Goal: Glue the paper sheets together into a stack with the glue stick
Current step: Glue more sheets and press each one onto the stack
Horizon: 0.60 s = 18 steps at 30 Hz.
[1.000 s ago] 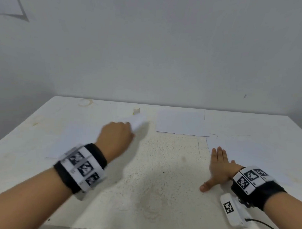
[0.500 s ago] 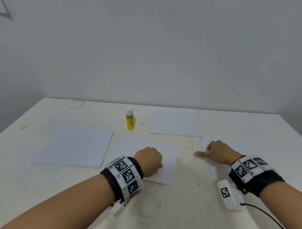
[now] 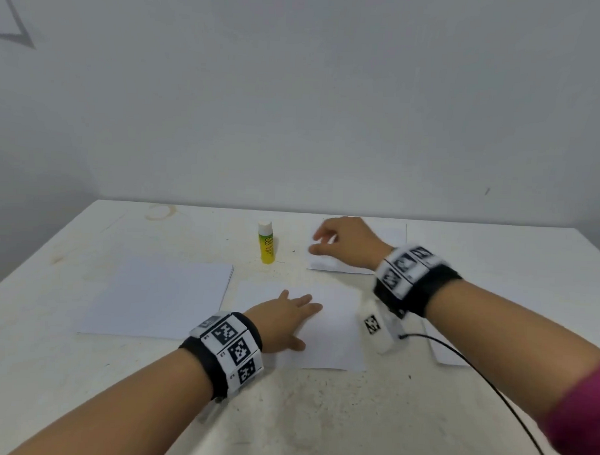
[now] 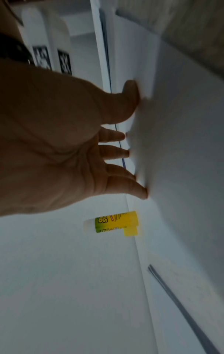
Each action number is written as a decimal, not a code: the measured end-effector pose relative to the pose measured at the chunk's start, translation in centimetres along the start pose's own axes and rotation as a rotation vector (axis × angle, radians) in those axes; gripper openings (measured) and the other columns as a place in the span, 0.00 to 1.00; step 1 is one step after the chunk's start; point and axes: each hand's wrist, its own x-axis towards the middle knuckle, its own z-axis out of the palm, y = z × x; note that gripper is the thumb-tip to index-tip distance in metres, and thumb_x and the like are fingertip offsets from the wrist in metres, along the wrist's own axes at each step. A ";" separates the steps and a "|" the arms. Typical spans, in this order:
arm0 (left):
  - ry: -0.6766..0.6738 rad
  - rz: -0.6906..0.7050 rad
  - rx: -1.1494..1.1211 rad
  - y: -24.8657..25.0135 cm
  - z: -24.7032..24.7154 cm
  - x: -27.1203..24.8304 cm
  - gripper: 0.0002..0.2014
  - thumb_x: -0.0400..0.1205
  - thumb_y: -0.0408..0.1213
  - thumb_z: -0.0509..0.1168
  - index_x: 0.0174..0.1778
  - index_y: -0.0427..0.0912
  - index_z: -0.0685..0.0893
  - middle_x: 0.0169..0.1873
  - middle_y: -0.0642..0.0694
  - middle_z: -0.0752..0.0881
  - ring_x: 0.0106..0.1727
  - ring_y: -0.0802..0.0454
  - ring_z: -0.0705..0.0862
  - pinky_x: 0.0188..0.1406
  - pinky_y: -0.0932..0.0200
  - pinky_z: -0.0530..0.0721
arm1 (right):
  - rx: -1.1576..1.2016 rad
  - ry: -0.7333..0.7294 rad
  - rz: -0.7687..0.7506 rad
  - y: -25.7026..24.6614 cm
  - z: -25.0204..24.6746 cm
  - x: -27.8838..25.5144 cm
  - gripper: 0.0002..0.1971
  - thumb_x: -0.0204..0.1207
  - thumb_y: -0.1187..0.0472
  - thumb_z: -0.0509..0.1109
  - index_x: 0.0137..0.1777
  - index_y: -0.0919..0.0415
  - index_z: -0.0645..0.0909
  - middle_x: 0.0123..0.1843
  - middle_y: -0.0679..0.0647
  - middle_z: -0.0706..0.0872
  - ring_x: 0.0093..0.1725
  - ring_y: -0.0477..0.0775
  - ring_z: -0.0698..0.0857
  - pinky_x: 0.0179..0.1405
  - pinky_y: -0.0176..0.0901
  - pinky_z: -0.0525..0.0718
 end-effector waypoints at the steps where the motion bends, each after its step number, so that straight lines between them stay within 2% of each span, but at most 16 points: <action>1: -0.006 -0.003 0.008 0.0 0.0 0.0 0.38 0.85 0.44 0.62 0.85 0.51 0.46 0.85 0.49 0.45 0.84 0.36 0.46 0.79 0.43 0.59 | 0.002 -0.044 0.001 -0.6 0.7 1.5 0.17 0.73 0.49 0.76 0.57 0.57 0.84 0.55 0.53 0.87 0.51 0.47 0.82 0.51 0.36 0.76; 5: -0.019 0.001 0.031 -0.1 0.0 0.1 0.37 0.85 0.45 0.62 0.85 0.50 0.47 0.85 0.49 0.45 0.84 0.36 0.45 0.79 0.42 0.60 | 0.014 -0.091 0.032 -2.4 3.0 6.0 0.22 0.71 0.49 0.77 0.62 0.58 0.82 0.58 0.52 0.84 0.57 0.51 0.82 0.59 0.42 0.79; 9: -0.013 0.005 0.056 -0.4 0.1 0.3 0.36 0.84 0.48 0.63 0.85 0.51 0.50 0.85 0.51 0.49 0.84 0.37 0.48 0.75 0.41 0.65 | -0.050 -0.111 0.015 -3.5 5.0 8.3 0.24 0.71 0.49 0.77 0.64 0.59 0.81 0.59 0.54 0.83 0.58 0.55 0.82 0.55 0.43 0.78; 12: -0.008 0.006 0.057 -0.4 0.1 0.2 0.37 0.84 0.49 0.62 0.85 0.51 0.50 0.85 0.50 0.52 0.84 0.39 0.48 0.75 0.41 0.66 | -0.067 -0.108 0.015 -3.6 5.6 9.0 0.20 0.72 0.52 0.77 0.59 0.65 0.84 0.50 0.57 0.85 0.50 0.55 0.83 0.51 0.46 0.79; 14: -0.001 0.011 0.070 -0.5 0.1 0.2 0.37 0.84 0.50 0.62 0.85 0.51 0.50 0.85 0.50 0.52 0.84 0.39 0.49 0.75 0.42 0.66 | -0.033 -0.093 0.029 -3.5 5.3 8.8 0.19 0.73 0.54 0.76 0.52 0.71 0.84 0.43 0.57 0.81 0.44 0.54 0.79 0.43 0.44 0.77; 15: 0.005 0.016 0.081 -0.6 0.1 0.2 0.37 0.84 0.51 0.62 0.85 0.52 0.49 0.85 0.51 0.51 0.85 0.40 0.49 0.75 0.42 0.67 | 0.002 -0.078 0.036 -3.5 4.9 8.4 0.17 0.74 0.54 0.74 0.50 0.70 0.84 0.43 0.57 0.81 0.44 0.55 0.80 0.42 0.43 0.76; 18: 0.010 0.022 0.121 -1.0 0.5 0.3 0.36 0.85 0.53 0.58 0.85 0.55 0.45 0.85 0.54 0.44 0.85 0.42 0.47 0.75 0.42 0.68 | 0.235 -0.094 0.078 -3.0 2.4 6.3 0.12 0.81 0.54 0.65 0.56 0.62 0.80 0.52 0.59 0.86 0.48 0.59 0.86 0.45 0.46 0.82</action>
